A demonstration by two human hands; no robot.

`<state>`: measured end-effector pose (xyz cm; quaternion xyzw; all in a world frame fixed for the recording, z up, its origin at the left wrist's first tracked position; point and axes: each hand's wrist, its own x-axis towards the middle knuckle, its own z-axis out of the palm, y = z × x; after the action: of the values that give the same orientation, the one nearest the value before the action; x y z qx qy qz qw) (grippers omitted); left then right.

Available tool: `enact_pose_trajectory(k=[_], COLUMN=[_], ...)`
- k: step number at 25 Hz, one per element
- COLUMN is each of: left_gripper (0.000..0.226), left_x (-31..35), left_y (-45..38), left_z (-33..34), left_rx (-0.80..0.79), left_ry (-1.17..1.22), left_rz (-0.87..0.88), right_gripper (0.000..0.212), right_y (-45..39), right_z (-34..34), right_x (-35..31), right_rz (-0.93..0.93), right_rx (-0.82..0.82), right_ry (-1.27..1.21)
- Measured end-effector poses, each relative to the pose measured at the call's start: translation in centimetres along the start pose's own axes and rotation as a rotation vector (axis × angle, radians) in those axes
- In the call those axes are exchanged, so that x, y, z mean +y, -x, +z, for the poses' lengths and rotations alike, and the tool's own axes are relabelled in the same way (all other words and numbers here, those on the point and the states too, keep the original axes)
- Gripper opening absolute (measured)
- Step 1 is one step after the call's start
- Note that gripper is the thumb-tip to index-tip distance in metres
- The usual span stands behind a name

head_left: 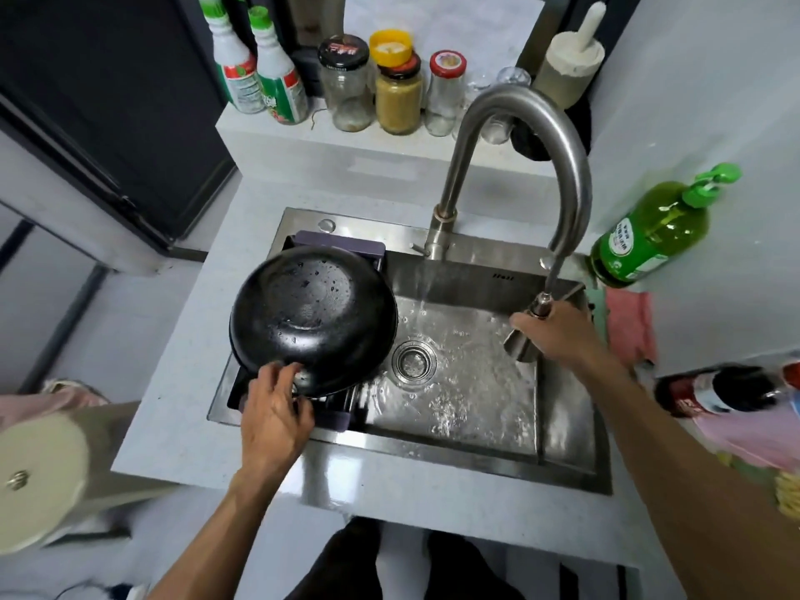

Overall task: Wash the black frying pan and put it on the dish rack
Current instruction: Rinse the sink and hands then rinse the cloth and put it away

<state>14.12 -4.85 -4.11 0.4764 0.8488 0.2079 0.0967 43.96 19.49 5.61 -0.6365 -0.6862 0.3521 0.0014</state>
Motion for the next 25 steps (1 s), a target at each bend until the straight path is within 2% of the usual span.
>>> enact_pose_trajectory(k=[3,7,8,11,15,20,25], left_gripper=[0.068,0.082,0.082,0.075,0.057,0.046,0.032], left_x=[1.0,0.7,0.6,0.8,0.8,4.2,9.9], left_y=[0.0,-0.3,-0.2,-0.6,-1.8,-4.7,-11.6], left_z=[0.3,0.5,0.3,-0.2,-1.5,-2.1,-1.1], left_rx=[-0.048,-0.136,-0.144,-0.164,-0.199,-0.187,-0.25], left_ry=[-0.04,-0.025,-0.021,-0.019,0.01,0.071,0.107], left_rz=[0.032,0.035,0.028,-0.004,-0.058,-0.008,0.007], right_gripper=[0.028,0.029,0.028,0.017,0.026,0.035,0.04], right_y=[0.7,-0.1,0.6,3.1,2.7,1.5,1.5], right_z=[3.4,3.6,4.0,8.2,10.0,3.1,2.7], right_x=[-1.7,-0.2,-0.5,-2.2,-3.3,-7.0,-10.4], right_rz=[-0.034,-0.031,-0.014,0.052,0.043,-0.057,-0.177], right_rx=[-0.138,0.007,-0.001,-0.141,0.0,0.215,0.205], right_ry=[-0.193,-0.154,-0.169,-0.309,-0.262,-0.107,-0.02])
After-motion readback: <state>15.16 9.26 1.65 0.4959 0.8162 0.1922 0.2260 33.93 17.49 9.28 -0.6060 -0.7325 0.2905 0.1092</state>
